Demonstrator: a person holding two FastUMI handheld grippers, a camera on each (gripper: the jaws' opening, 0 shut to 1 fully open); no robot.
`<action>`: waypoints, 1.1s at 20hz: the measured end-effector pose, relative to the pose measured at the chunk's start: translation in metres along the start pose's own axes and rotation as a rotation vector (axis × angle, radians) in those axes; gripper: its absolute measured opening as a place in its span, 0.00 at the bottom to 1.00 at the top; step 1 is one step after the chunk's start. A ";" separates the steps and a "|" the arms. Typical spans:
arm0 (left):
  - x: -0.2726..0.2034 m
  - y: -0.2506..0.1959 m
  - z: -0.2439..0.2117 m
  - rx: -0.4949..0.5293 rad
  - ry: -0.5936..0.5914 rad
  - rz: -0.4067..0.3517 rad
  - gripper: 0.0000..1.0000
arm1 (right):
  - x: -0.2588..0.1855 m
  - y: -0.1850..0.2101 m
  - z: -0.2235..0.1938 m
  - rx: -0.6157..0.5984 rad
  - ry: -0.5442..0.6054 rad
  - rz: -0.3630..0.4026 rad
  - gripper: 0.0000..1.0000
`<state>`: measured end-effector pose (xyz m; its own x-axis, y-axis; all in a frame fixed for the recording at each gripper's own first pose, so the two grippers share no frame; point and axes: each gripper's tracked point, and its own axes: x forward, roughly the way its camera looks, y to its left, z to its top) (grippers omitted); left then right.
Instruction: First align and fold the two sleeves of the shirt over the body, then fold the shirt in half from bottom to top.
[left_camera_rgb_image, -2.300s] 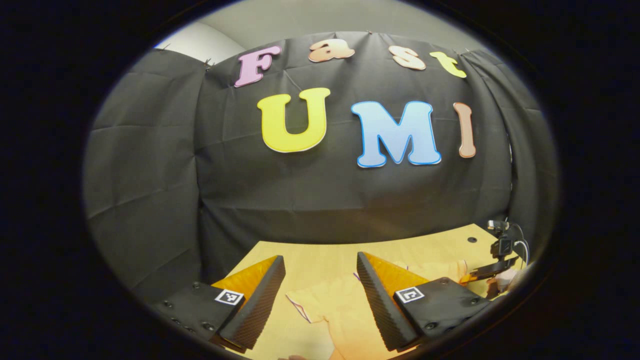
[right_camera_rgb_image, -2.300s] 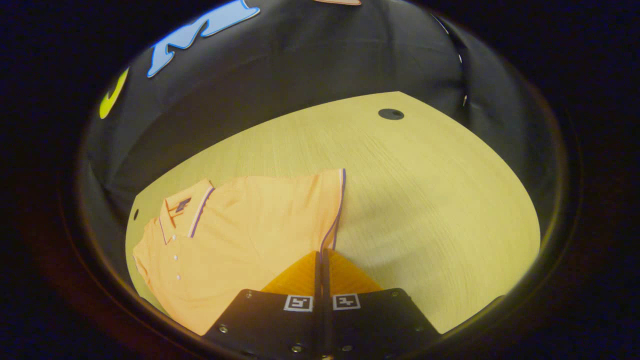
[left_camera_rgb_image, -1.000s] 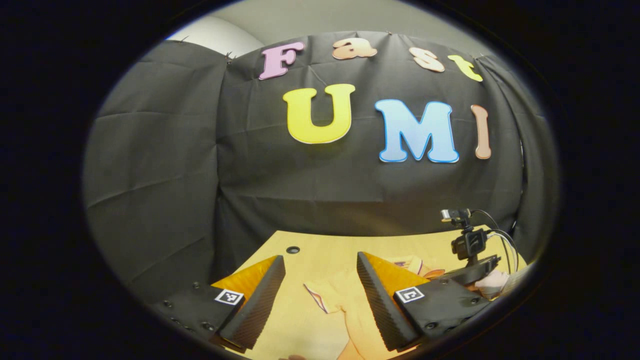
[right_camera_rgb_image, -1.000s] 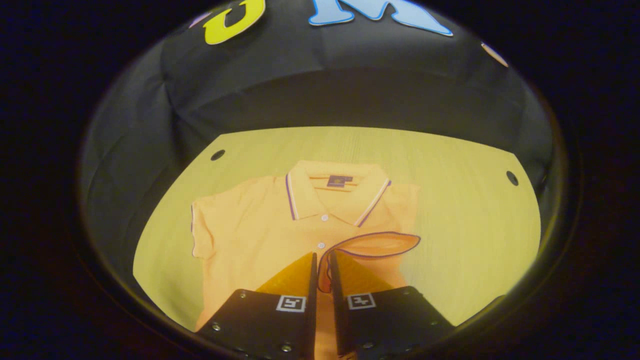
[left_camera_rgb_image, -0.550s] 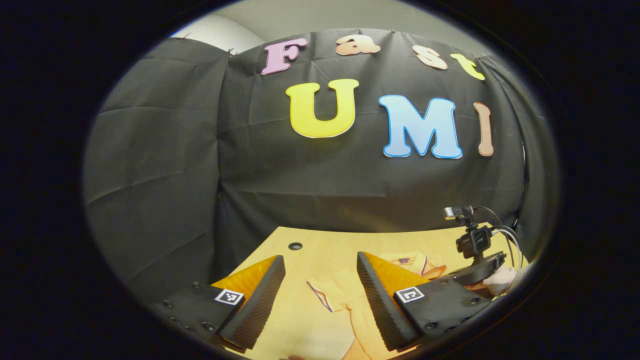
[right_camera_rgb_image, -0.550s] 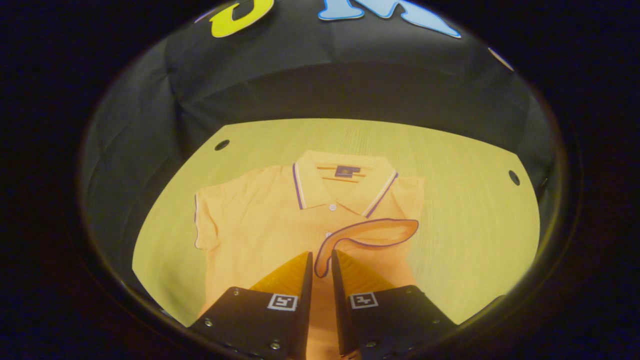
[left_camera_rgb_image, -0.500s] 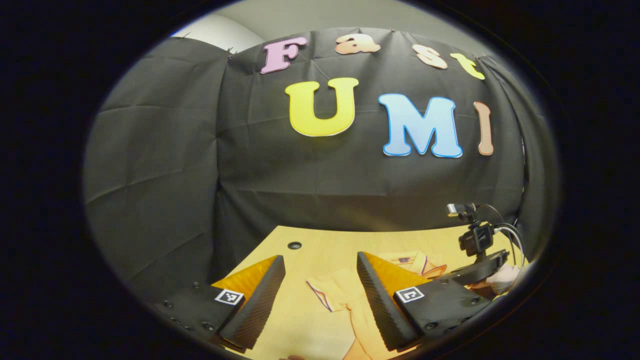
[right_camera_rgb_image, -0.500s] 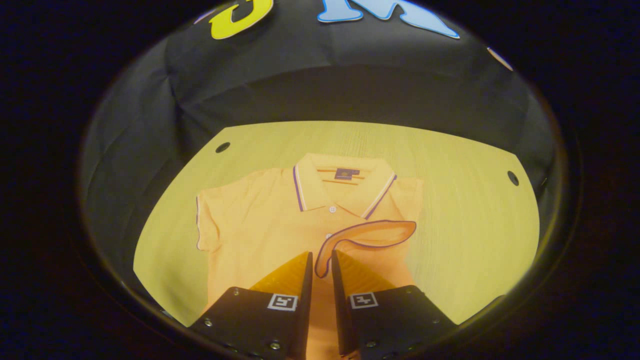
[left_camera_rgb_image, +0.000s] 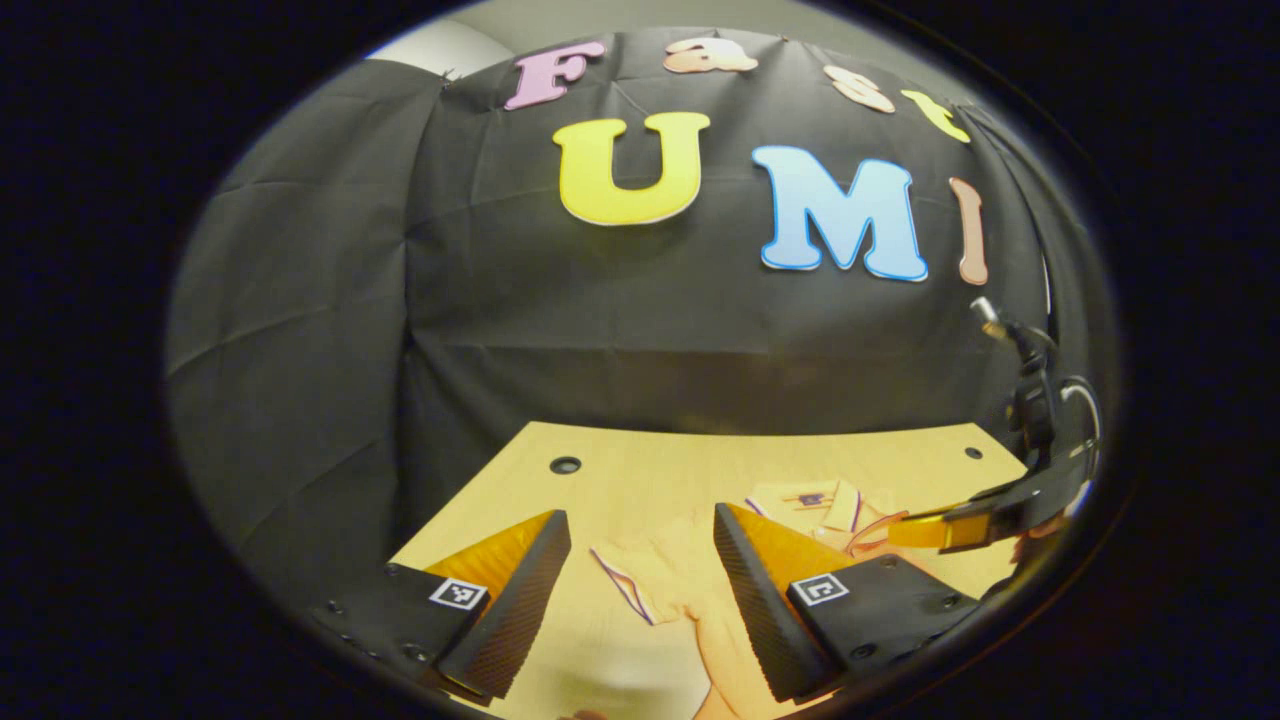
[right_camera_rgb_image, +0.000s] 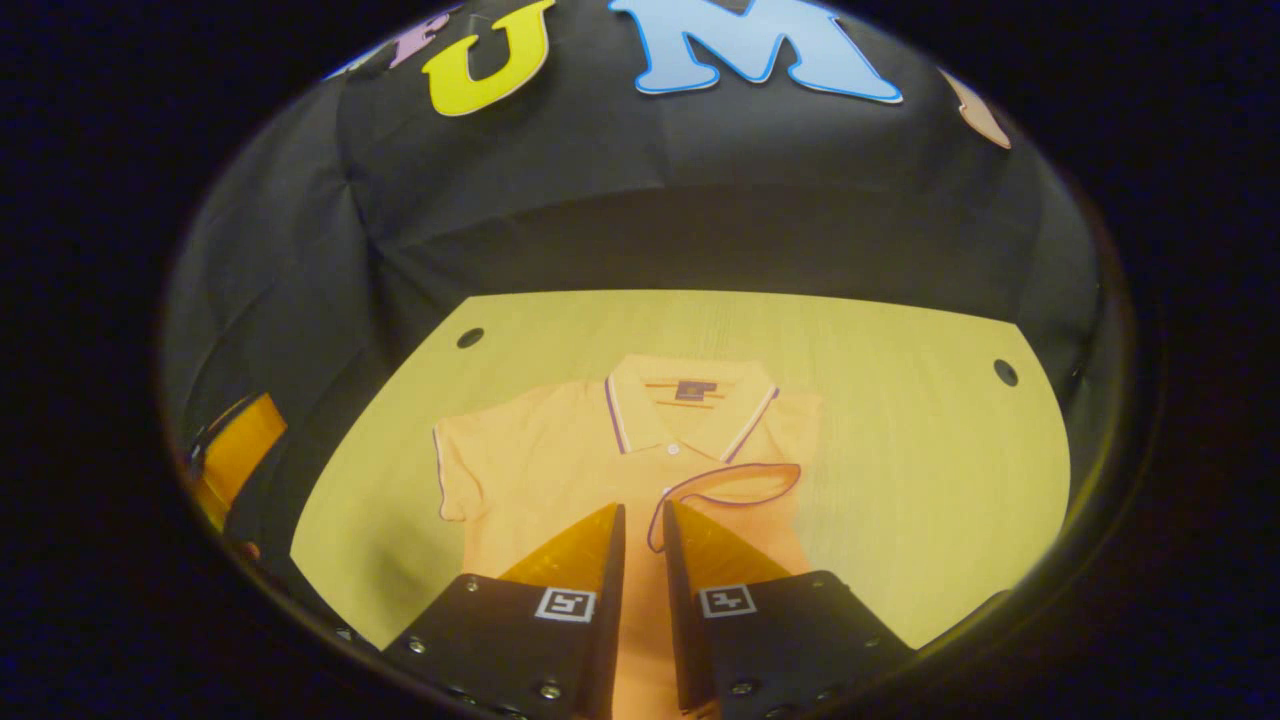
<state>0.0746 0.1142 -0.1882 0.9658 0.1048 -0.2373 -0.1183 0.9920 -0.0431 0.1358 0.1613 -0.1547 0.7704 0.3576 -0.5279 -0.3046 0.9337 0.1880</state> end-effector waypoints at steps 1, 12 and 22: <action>0.011 -0.001 -0.009 -0.001 0.018 -0.007 0.95 | -0.006 0.001 0.003 0.003 -0.009 0.002 0.23; 0.118 0.011 -0.143 -0.017 0.263 0.016 0.94 | -0.074 -0.009 0.016 0.046 -0.082 -0.031 0.23; 0.147 0.007 -0.198 -0.011 0.344 0.034 0.96 | -0.104 -0.053 0.000 0.147 -0.079 -0.124 0.24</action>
<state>0.1705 0.1225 -0.4151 0.8272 0.1064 -0.5518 -0.1535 0.9873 -0.0397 0.0720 0.0747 -0.1100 0.8403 0.2342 -0.4889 -0.1237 0.9609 0.2477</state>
